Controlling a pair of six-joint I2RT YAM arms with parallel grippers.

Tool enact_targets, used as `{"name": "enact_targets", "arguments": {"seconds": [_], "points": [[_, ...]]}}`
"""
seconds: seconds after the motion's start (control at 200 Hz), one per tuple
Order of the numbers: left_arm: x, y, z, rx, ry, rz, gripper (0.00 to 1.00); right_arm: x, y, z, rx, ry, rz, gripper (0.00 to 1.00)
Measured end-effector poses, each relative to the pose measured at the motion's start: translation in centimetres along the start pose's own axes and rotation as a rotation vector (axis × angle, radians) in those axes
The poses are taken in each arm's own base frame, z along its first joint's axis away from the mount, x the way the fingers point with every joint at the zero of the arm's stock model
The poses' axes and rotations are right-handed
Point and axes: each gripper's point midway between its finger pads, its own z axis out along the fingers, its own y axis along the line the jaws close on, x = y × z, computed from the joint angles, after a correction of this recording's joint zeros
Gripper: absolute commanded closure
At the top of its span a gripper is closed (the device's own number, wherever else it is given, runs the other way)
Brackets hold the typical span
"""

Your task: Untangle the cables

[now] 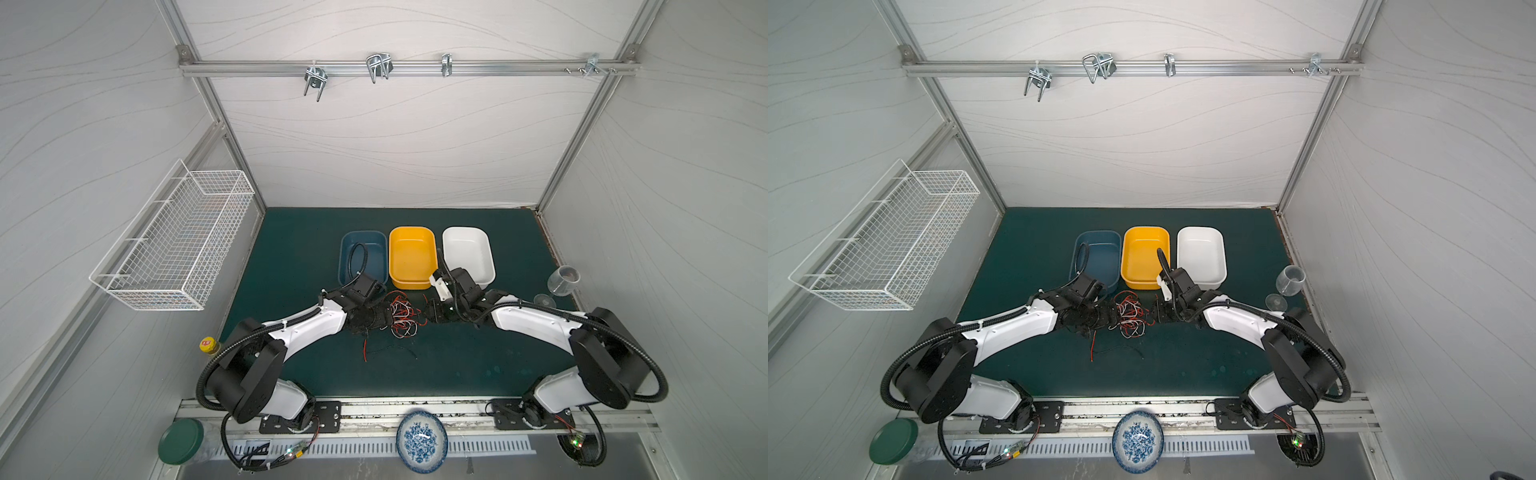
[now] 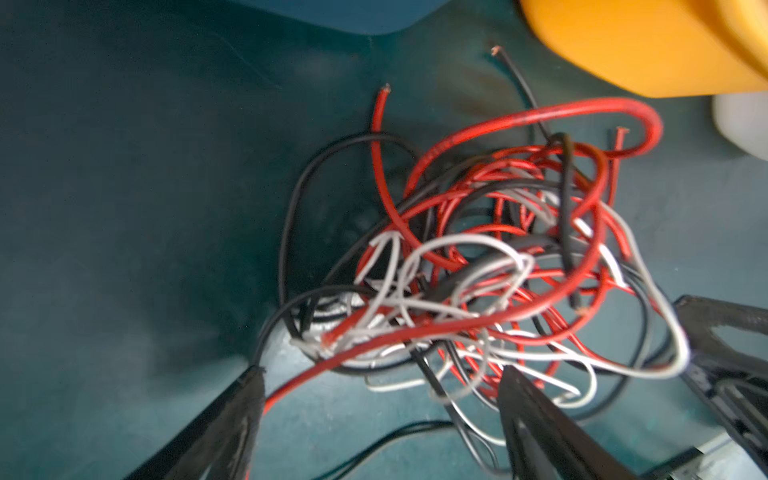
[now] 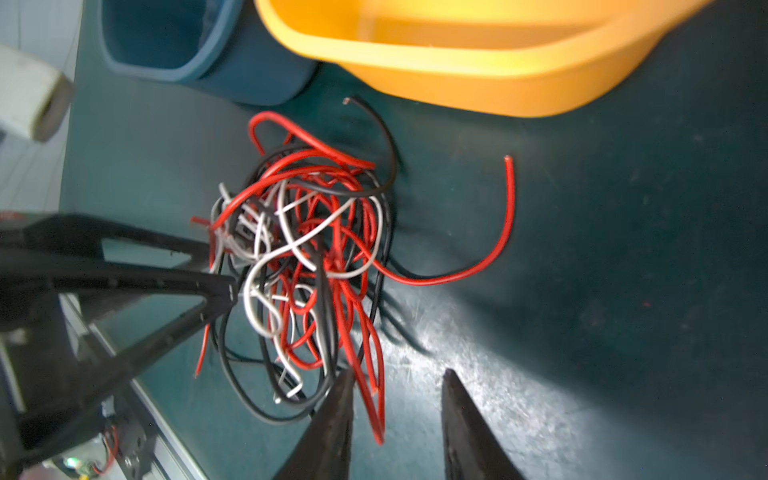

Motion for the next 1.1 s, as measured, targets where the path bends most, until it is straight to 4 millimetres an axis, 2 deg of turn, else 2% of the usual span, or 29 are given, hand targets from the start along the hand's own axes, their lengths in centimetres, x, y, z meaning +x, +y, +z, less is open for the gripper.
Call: {"name": "enact_targets", "arguments": {"seconds": [0.09,0.16,0.365,0.445,0.495,0.575,0.68,0.835,1.1], "points": [[0.0,0.3,0.5,-0.016,0.005,-0.002,0.16,0.3,-0.4,0.6,0.009,0.016,0.004,0.70],[0.0,0.4,0.8,-0.024,0.007,-0.004,0.20,0.3,-0.4,0.8,0.009,0.017,0.004,0.77],[-0.2,0.3,1.1,-0.027,0.001,-0.008,0.27,0.5,0.1,1.0,-0.007,0.020,-0.024,0.89],[-0.3,0.3,1.1,-0.027,-0.005,-0.007,0.29,0.6,0.3,0.9,-0.011,0.021,-0.032,0.89],[-0.3,0.3,1.1,-0.028,-0.008,-0.007,0.30,0.6,0.4,0.7,-0.015,0.016,-0.036,0.85],[-0.4,0.2,1.1,-0.025,-0.013,-0.005,0.30,0.9,0.5,0.1,-0.021,0.007,-0.041,0.65],[-0.5,0.1,1.1,-0.020,-0.017,-0.005,0.30,1.3,0.3,0.0,-0.022,0.011,-0.046,0.60],[-0.4,0.2,1.2,-0.021,-0.016,-0.007,0.30,1.4,0.3,0.3,-0.024,0.017,-0.043,0.72],[-0.5,0.1,1.2,-0.017,-0.021,-0.005,0.30,1.5,0.2,0.6,-0.026,0.024,-0.038,0.99]]}}
